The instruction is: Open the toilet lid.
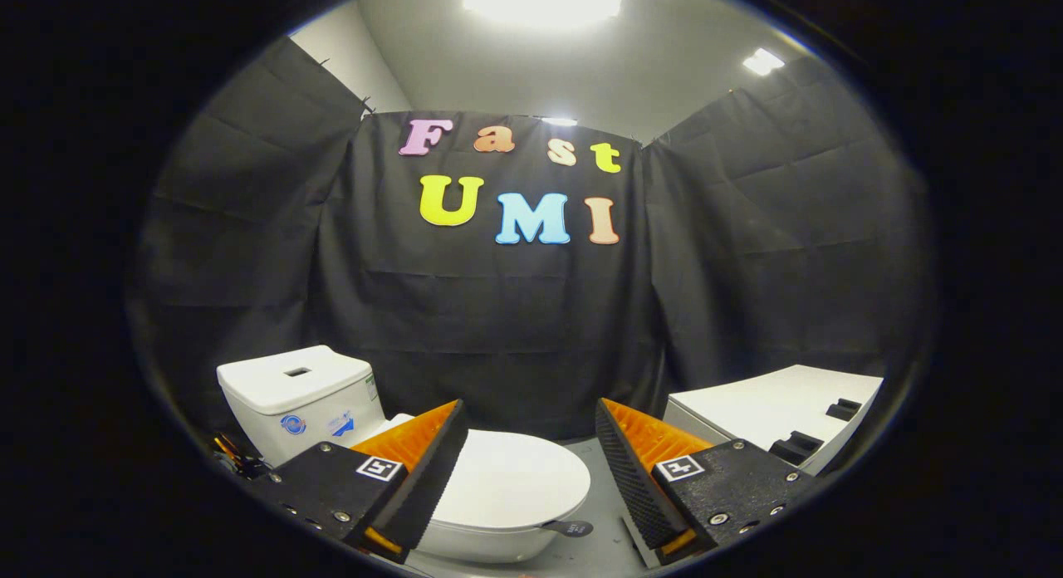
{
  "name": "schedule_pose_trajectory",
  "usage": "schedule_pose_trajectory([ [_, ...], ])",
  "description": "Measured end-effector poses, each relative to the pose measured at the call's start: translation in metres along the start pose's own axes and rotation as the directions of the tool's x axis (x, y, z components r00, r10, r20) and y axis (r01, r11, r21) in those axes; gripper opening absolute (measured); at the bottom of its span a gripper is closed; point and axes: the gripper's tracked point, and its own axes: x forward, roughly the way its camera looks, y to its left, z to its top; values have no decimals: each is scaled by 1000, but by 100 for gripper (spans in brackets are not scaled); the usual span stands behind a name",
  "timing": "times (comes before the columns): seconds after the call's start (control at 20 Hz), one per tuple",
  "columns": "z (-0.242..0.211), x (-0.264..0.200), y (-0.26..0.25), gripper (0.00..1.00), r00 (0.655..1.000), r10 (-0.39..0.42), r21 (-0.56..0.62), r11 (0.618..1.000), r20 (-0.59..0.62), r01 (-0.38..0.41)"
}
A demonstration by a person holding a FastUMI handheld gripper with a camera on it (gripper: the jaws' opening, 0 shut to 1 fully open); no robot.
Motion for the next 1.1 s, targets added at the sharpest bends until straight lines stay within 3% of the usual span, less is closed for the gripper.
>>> schedule_pose_trajectory([
  [0.5,-12,15,-9,95,1000,-8,165,986,-14,11],
  [1.1,-68,36,-37,96,995,-72,445,890,-74,98],
])
